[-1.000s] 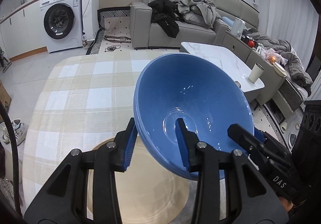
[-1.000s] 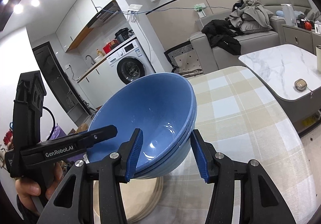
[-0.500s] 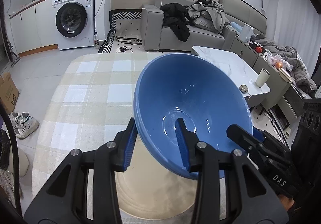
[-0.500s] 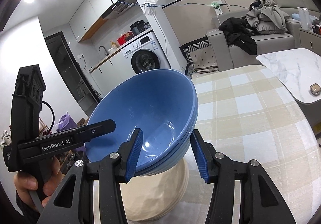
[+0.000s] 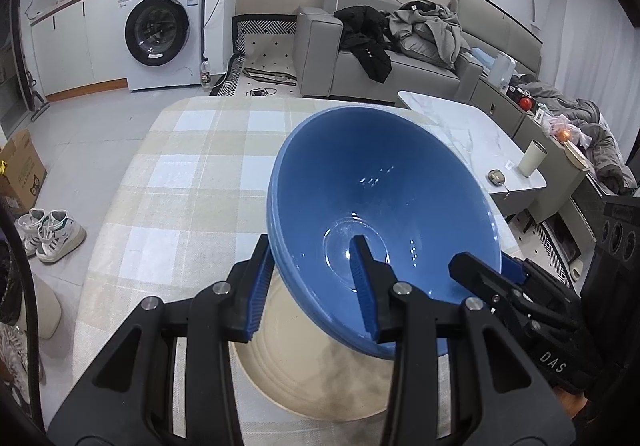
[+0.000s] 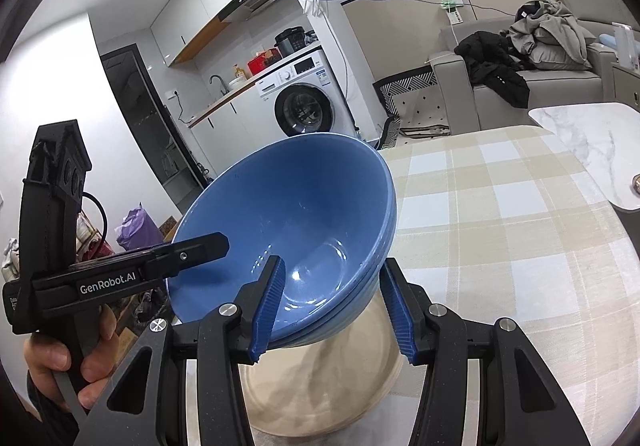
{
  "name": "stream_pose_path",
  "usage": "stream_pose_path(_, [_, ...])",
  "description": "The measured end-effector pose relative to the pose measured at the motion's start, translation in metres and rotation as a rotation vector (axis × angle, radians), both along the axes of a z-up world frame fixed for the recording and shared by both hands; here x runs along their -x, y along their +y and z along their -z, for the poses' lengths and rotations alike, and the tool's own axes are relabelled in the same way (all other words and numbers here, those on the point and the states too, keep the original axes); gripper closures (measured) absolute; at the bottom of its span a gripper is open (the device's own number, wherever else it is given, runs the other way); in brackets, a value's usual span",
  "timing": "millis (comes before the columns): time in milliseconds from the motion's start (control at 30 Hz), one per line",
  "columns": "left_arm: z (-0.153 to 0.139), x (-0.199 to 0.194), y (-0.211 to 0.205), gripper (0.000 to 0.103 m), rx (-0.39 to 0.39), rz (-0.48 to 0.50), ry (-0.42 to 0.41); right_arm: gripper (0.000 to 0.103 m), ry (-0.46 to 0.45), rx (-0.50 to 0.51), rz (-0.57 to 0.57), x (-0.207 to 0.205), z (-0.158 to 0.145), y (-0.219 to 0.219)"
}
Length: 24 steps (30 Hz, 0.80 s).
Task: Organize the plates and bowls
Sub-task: 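Lift the bowl stack with both tools and lower it onto the cream plates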
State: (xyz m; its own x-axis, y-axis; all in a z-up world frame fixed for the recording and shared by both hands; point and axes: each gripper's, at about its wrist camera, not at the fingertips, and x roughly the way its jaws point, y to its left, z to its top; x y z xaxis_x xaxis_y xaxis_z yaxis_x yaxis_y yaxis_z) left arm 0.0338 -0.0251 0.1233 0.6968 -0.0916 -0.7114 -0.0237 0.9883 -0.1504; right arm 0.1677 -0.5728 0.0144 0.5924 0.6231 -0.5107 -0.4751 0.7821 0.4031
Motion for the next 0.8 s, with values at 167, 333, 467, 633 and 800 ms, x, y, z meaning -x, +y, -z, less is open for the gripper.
stream_pose_path(167, [0.009, 0.003, 0.010, 0.068, 0.008, -0.005, 0.019, 0.053, 0.017, 0.013, -0.020, 0.000, 0.006, 0.006])
stream_pose_path(333, [0.018, -0.001, 0.007, 0.068, 0.018, -0.009, 0.045, 0.053, 0.025, 0.017, -0.026, 0.001, 0.005, 0.008])
stream_pose_path(467, [0.025, -0.005, 0.008, 0.068, 0.016, -0.016, 0.056, 0.053, 0.032, 0.018, -0.034, 0.001, 0.007, 0.009])
stream_pose_path(633, [0.034, -0.012, 0.005, 0.068, 0.014, -0.021, 0.076, 0.053, 0.052, 0.024, -0.035, -0.003, 0.015, 0.011])
stream_pose_path(800, [0.045, -0.017, 0.007, 0.068, 0.022, -0.023, 0.098, 0.053, 0.066, 0.030, -0.036, -0.004, 0.020, 0.012])
